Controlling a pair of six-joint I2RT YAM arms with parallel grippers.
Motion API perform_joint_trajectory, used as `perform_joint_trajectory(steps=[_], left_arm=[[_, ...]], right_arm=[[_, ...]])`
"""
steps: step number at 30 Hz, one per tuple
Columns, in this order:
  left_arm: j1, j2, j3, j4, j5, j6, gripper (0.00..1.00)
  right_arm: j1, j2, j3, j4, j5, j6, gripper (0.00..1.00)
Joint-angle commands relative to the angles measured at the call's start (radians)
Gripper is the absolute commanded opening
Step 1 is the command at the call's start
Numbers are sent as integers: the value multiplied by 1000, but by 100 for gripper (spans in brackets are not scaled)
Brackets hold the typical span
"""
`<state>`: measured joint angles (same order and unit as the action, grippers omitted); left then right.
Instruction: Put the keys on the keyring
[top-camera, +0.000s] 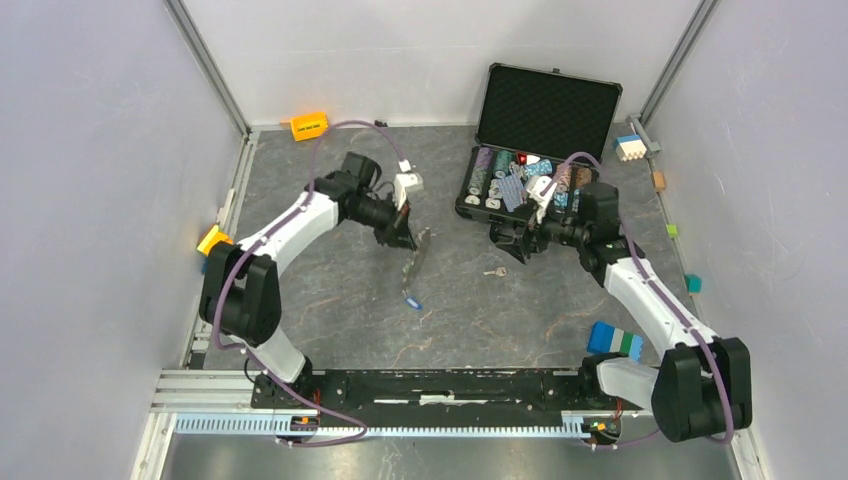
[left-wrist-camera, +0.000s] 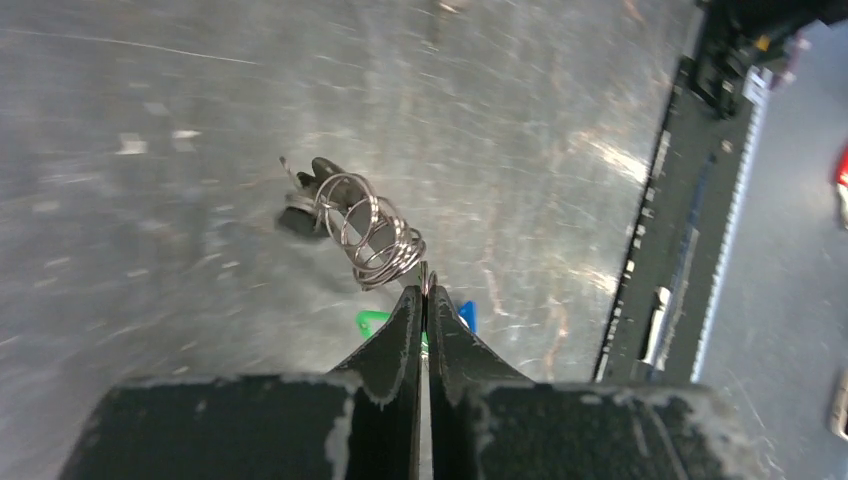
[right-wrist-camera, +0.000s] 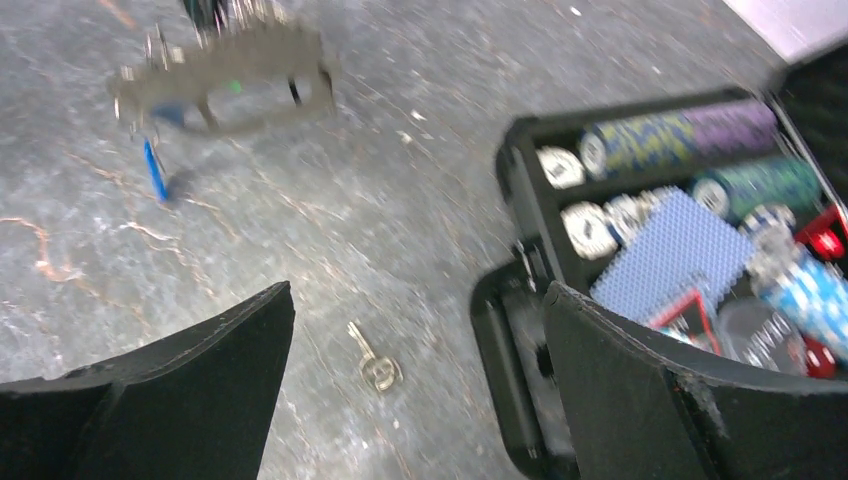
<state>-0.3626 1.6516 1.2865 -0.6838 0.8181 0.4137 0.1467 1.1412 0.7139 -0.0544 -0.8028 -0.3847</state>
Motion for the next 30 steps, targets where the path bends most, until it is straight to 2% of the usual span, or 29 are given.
perform_joint_trajectory(steps=[1,5,11,15,22,30], left_arm=[[-68,-58,-119,178,175,43,6],[-102,-75,-199,289,213,37,6],[-124,-102,-279,384,236,84,11],[-142,-109,-348,501,179,85,13],[-158,5,-299,486,47,82,13],[-192,123,-197,416,-26,47,23]], right_arm=[[83,64,63,87,-69,26,99],[165,123,48,137,-93,23,90],[251,184,25,203,-101,29,82],[288,233,39,211,-85,36,77],[290,218,15,181,6,-17,76],[258,146,5,108,54,-70,76]])
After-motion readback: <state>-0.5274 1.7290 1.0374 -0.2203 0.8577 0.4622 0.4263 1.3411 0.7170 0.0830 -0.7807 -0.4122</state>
